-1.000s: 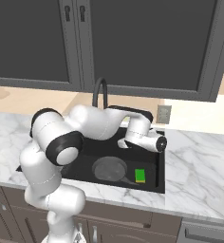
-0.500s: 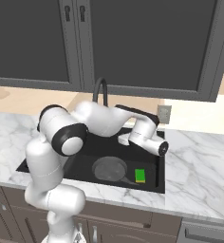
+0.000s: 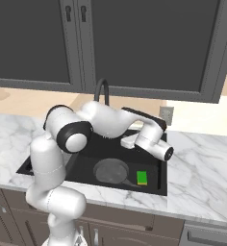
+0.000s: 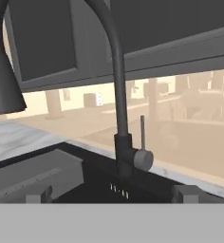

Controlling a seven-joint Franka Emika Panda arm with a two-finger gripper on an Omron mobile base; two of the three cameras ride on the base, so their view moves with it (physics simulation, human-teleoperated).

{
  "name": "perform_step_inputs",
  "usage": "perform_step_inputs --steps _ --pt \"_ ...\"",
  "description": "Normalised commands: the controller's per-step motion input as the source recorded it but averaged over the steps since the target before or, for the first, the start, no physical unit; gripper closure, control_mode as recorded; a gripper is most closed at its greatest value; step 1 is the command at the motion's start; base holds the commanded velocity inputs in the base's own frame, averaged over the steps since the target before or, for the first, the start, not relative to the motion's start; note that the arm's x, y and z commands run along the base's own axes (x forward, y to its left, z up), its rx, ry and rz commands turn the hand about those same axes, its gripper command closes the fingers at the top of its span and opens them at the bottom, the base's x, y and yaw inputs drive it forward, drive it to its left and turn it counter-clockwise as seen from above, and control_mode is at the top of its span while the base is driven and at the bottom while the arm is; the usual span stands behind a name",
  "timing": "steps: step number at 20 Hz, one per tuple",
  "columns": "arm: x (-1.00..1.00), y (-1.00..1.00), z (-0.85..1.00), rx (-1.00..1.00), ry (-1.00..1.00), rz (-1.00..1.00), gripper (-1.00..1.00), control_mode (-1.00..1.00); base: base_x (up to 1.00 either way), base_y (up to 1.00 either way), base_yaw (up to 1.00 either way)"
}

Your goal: Pick the pan and sponge and place them into the sink. Then turn on the water.

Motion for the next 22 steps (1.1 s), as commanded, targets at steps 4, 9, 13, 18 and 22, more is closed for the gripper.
perform_step_inputs --steps 4,9,13,18,22 --pt "0.05 0.14 0.0 -0.06 0.0 0.04 -1.0 -1.0 0.0 0.0 0.0" --pt "0.2 0.16 0.01 -0.03 0.0 0.03 -1.0 -1.0 0.0 0.0 0.0" --pt "0.24 0.12 0.01 0.0 -0.02 0.0 -1.0 -1.0 0.0 0.0 0.0" --pt "0.32 0.04 0.0 0.0 -0.06 0.0 -1.0 -1.0 0.0 0.0 0.0" --pt "0.28 0.02 0.0 0.0 -0.11 0.0 -1.0 -1.0 0.0 0.0 0.0"
